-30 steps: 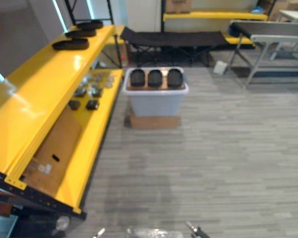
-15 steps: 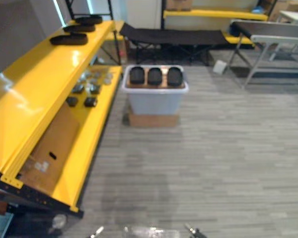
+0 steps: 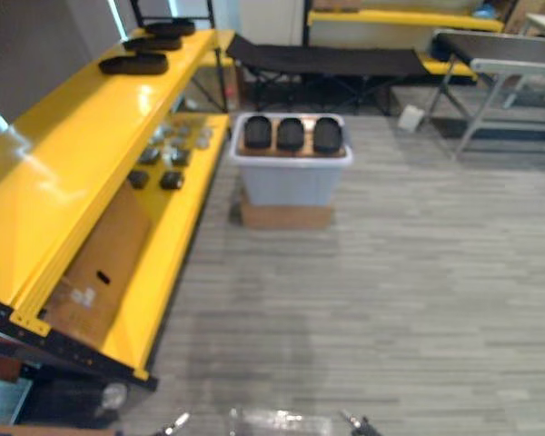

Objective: Walk over and take plastic housings, then place them on the shelf

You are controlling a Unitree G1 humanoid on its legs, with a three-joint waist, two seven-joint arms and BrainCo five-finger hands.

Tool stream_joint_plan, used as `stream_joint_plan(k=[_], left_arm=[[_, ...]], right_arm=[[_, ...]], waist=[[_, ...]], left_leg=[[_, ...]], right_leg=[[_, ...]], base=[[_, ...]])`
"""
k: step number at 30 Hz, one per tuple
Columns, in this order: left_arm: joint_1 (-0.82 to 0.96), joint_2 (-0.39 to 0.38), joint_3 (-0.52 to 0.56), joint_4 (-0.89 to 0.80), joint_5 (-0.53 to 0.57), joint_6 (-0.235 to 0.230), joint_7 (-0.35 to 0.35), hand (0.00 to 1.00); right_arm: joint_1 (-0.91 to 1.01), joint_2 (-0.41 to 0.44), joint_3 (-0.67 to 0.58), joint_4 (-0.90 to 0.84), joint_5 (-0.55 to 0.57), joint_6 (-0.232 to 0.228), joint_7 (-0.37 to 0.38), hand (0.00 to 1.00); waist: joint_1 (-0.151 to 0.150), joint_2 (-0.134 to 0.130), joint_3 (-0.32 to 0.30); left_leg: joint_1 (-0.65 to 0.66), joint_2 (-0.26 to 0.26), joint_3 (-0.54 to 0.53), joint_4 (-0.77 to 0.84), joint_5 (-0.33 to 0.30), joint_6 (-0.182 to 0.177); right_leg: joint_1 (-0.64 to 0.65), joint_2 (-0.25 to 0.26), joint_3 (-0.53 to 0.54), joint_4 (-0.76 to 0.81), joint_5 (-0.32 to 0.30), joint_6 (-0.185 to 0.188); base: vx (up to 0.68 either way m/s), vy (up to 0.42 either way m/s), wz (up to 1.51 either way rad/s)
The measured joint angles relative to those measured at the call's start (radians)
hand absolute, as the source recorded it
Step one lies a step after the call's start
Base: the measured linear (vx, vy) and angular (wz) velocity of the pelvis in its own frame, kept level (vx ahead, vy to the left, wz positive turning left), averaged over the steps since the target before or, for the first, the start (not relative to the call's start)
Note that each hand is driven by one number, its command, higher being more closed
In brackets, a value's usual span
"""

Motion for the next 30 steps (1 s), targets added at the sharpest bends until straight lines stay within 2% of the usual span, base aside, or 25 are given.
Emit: stream_joint_plan(k=[1, 2, 4, 7, 8, 9, 10, 11, 12, 14, 15, 16, 17, 18, 19, 20, 21, 22, 24, 25, 26, 27, 28, 29, 30], left_arm=[[-0.003, 0.002, -0.004, 0.000, 0.008, 0.001, 0.004, 0.00], [-0.009, 0.011, -0.005, 0.002, 0.026, 0.008, 0.019, 0.00], [-0.019, 0.024, -0.004, 0.002, 0.026, 0.009, 0.027, 0.00], [-0.042, 0.031, 0.000, 0.004, 0.026, 0.016, 0.040, 0.00], [-0.052, 0.028, 0.010, 0.004, 0.024, 0.018, 0.042, 0.00], [-0.055, 0.025, 0.019, 0.004, 0.022, 0.017, 0.043, 0.00], [-0.057, 0.010, 0.049, 0.003, 0.013, 0.017, 0.046, 0.00], [-0.057, -0.005, 0.075, 0.000, 0.004, 0.014, 0.046, 0.00], [-0.057, -0.012, 0.085, -0.001, -0.008, 0.010, 0.046, 0.00], [-0.053, -0.039, 0.122, -0.012, -0.042, 0.000, 0.053, 0.00], [-0.052, -0.048, 0.132, -0.013, -0.052, 0.000, 0.057, 0.00], [-0.030, -0.061, 0.141, -0.021, -0.066, -0.001, 0.063, 0.00], [-0.019, -0.079, 0.162, -0.033, -0.079, -0.001, 0.069, 0.00], [-0.014, -0.087, 0.183, -0.049, -0.097, -0.001, 0.070, 0.00], [-0.022, -0.100, 0.215, -0.053, -0.101, -0.013, 0.081, 0.00], [-0.025, -0.103, 0.232, -0.068, -0.101, -0.019, 0.083, 0.00], [-0.028, -0.102, 0.236, -0.076, -0.101, -0.021, 0.082, 0.00], [-0.028, -0.103, 0.234, -0.079, -0.100, -0.021, 0.081, 0.00], [-0.028, -0.122, 0.220, -0.082, -0.075, -0.021, 0.070, 0.00], [-0.027, -0.127, 0.221, -0.085, -0.082, -0.023, 0.064, 0.00], [-0.027, -0.123, 0.213, -0.089, -0.077, -0.031, 0.054, 0.00], [-0.025, -0.118, 0.213, -0.089, -0.060, -0.043, 0.052, 0.00], [-0.021, -0.114, 0.213, -0.088, -0.052, -0.045, 0.052, 0.00], [-0.002, -0.111, 0.212, -0.086, -0.030, -0.044, 0.048, 0.00], [0.010, -0.094, 0.217, -0.077, -0.014, -0.043, 0.046, 0.00]], right_arm=[[-0.003, -0.005, -0.001, -0.008, 0.004, -0.002, -0.003, 0.00], [-0.006, -0.005, 0.001, -0.026, 0.017, -0.005, 0.002, 0.00], [-0.004, 0.020, 0.002, -0.021, 0.020, 0.002, 0.004, 0.00], [0.007, 0.033, -0.020, -0.013, 0.021, 0.005, 0.008, 0.00], [0.020, 0.036, -0.035, -0.006, 0.017, 0.013, 0.009, 0.00], [0.030, 0.037, -0.044, -0.005, 0.015, 0.018, 0.010, 0.00], [0.060, 0.042, -0.064, -0.003, -0.005, 0.026, 0.010, 0.00], [0.089, 0.052, -0.083, -0.004, -0.021, 0.033, 0.011, 0.00], [0.103, 0.057, -0.091, -0.004, -0.023, 0.034, 0.012, 0.00], [0.133, 0.063, -0.106, 0.004, -0.042, 0.045, 0.013, 0.00], [0.131, 0.062, -0.109, 0.012, -0.046, 0.048, 0.014, 0.00], [0.131, 0.040, -0.117, 0.009, -0.047, 0.046, 0.024, 0.00], [0.117, 0.022, -0.118, 0.016, -0.055, 0.039, 0.019, 0.00], [0.110, 0.014, -0.118, 0.015, -0.059, 0.037, 0.020, 0.00], [0.090, -0.007, -0.117, 0.011, -0.063, 0.022, 0.020, 0.00], [0.074, -0.022, -0.117, 0.012, -0.070, 0.009, 0.020, 0.00], [0.050, -0.032, -0.116, 0.013, -0.085, -0.006, 0.020, 0.00], [0.037, -0.036, -0.116, 0.012, -0.090, -0.011, 0.020, 0.00], [-0.040, -0.050, -0.115, 0.006, -0.088, -0.048, 0.022, 0.00], [-0.057, -0.054, -0.115, -0.001, -0.088, -0.050, 0.021, 0.00], [-0.084, -0.052, -0.112, -0.022, -0.087, -0.057, 0.021, 0.00], [-0.090, -0.050, -0.100, -0.038, -0.085, -0.065, 0.021, 0.00], [-0.087, -0.051, -0.093, -0.039, -0.083, -0.066, 0.022, 0.00], [-0.086, -0.050, -0.061, -0.044, -0.072, -0.066, 0.022, 0.00], [-0.087, -0.042, -0.031, -0.045, -0.055, -0.065, 0.022, 0.00]], waist=[[-0.001, 0.002, 0.002], [-0.006, 0.006, 0.023], [-0.007, -0.013, 0.023], [-0.011, -0.023, 0.027], [-0.019, -0.023, 0.028], [-0.023, -0.023, 0.028], [-0.025, -0.023, 0.028], [-0.027, -0.023, 0.027], [-0.027, -0.023, 0.027], [-0.026, -0.021, 0.027], [-0.027, -0.010, 0.027], [-0.033, 0.026, 0.013], [-0.027, 0.038, -0.001], [-0.025, 0.041, -0.003], [-0.023, 0.055, 0.005], [-0.022, 0.072, 0.017], [-0.016, 0.072, 0.036], [-0.009, 0.072, 0.037], [0.023, 0.074, 0.037], [0.030, 0.074, 0.037], [0.035, 0.074, 0.037], [0.042, 0.078, 0.041], [0.054, 0.079, 0.041], [0.076, 0.073, 0.041], [0.077, 0.049, 0.041]], left_leg=[[0.009, 0.007, 0.000, 0.004, 0.007, 0.012], [0.040, 0.026, -0.004, 0.005, 0.004, 0.015], [0.052, 0.060, -0.005, 0.005, -0.004, 0.001], [0.055, 0.087, 0.000, 0.006, -0.019, -0.022], [0.062, 0.090, 0.004, 0.006, -0.028, -0.037], [0.069, 0.090, 0.008, 0.006, -0.034, -0.047], [0.089, 0.089, 0.025, 0.006, -0.051, -0.072], [0.108, 0.091, 0.027, 0.030, -0.082, -0.097], [0.111, 0.094, 0.028, 0.052, -0.105, -0.104], [0.116, 0.115, 0.035, 0.146, -0.208, -0.136], [0.115, 0.133, 0.037, 0.173, -0.233, -0.144], [0.107, 0.187, 0.045, 0.234, -0.264, -0.177], [0.040, 0.242, 0.048, 0.396, -0.273, -0.201], [-0.019, 0.273, 0.044, 0.522, -0.257, -0.204], [-0.127, 0.336, 0.012, 0.768, -0.217, -0.177], [-0.182, 0.379, 0.006, 0.907, -0.218, -0.180], [-0.214, 0.384, -0.004, 0.987, -0.219, -0.180], [-0.226, 0.371, -0.005, 0.985, -0.220, -0.178], [-0.299, 0.267, -0.007, 0.827, -0.227, -0.163], [-0.321, 0.236, -0.010, 0.750, -0.225, -0.160], [-0.357, 0.174, -0.044, 0.553, -0.186, -0.151], [-0.379, 0.131, -0.091, 0.372, -0.086, -0.132], [-0.378, 0.120, -0.110, 0.338, -0.031, -0.128], [-0.356, 0.113, -0.113, 0.322, 0.052, -0.106], [-0.353, 0.092, -0.109, 0.340, 0.043, -0.052]], right_leg=[[-0.041, -0.011, 0.005, 0.088, 0.001, -0.003], [-0.093, -0.020, 0.030, 0.204, -0.044, -0.052], [-0.116, 0.022, 0.055, 0.148, -0.077, -0.051], [-0.172, 0.069, 0.104, -0.044, -0.032, -0.036], [-0.185, 0.080, 0.122, -0.128, 0.028, -0.045], [-0.191, 0.082, 0.134, -0.160, 0.054, -0.048], [-0.195, 0.083, 0.138, -0.191, 0.092, -0.056], [-0.195, 0.082, 0.138, -0.190, 0.112, -0.070], [-0.195, 0.082, 0.138, -0.185, 0.117, -0.079], [-0.198, 0.084, 0.139, -0.114, 0.105, -0.117], [-0.206, 0.092, 0.137, -0.086, 0.123, -0.126], [-0.214, 0.130, 0.131, -0.040, 0.109, -0.143], [-0.206, 0.167, 0.124, -0.043, 0.078, -0.165], [-0.196, 0.176, 0.122, -0.054, 0.079, -0.172], [-0.147, 0.198, 0.110, -0.093, 0.076, -0.190], [-0.088, 0.222, 0.103, -0.125, 0.076, -0.192], [-0.002, 0.229, 0.105, -0.176, 0.072, -0.198], [0.031, 0.224, 0.110, -0.195, 0.071, -0.201], [0.107, 0.192, 0.146, -0.254, 0.064, -0.204], [0.111, 0.183, 0.156, -0.260, 0.061, -0.198], [0.114, 0.170, 0.162, -0.262, 0.046, -0.186], [0.130, 0.167, 0.163, -0.262, 0.024, -0.177], [0.140, 0.167, 0.170, -0.263, 0.008, -0.176], [0.154, 0.166, 0.192, -0.260, -0.018, -0.159], [0.160, 0.143, 0.203, -0.242, -0.052, -0.143]], base=[[0.13, 0.123, 0.10], [0.14, 0.103, 0.14], [0.14, 0.056, 0.16], [0.12, 0.003, -0.08], [0.16, -0.009, -0.11], [0.20, -0.036, -0.14], [0.21, -0.070, -0.18], [0.21, -0.088, -0.16], [0.24, -0.125, -0.13], [0.29, -0.182, -0.13], [0.33, -0.231, -0.09], [0.44, -0.235, -0.10], [0.45, -0.258, -0.12], [0.47, -0.293, -0.06], [0.44, -0.321, 0.06], [0.54, -0.346, 0.10], [0.46, -0.249, 0.02], [0.42, -0.185, -0.18], [0.35, -0.077, -0.42], [0.34, 0.053, -0.39], [0.33, 0.124, -0.16], [0.27, 0.117, -0.14], [0.31, 0.169, -0.26], [0.33, 0.179, -0.28], [0.41, 0.202, -0.20]])
